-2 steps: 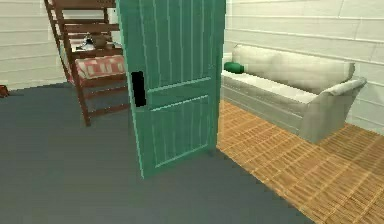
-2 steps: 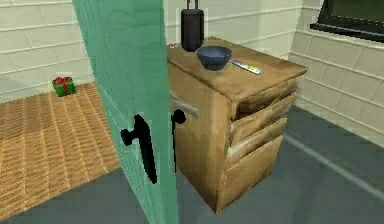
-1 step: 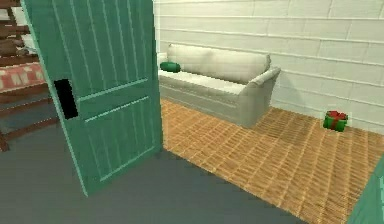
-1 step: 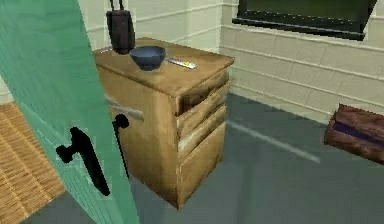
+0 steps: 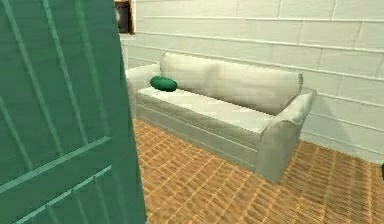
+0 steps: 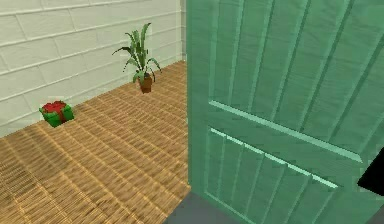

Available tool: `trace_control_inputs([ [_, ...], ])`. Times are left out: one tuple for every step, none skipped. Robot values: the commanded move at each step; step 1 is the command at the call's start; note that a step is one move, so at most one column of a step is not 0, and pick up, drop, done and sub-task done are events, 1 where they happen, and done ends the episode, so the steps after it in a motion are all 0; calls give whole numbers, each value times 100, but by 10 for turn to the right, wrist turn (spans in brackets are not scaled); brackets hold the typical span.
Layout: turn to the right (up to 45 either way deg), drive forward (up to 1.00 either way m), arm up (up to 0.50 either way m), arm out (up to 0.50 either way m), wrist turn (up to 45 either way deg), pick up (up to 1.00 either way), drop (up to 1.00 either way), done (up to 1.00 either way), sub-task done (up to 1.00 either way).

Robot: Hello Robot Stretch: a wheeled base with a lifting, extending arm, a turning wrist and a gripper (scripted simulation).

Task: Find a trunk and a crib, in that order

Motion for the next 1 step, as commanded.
trace_control_inputs([
  [30,0,0,0,0,0,0,0,0],
])
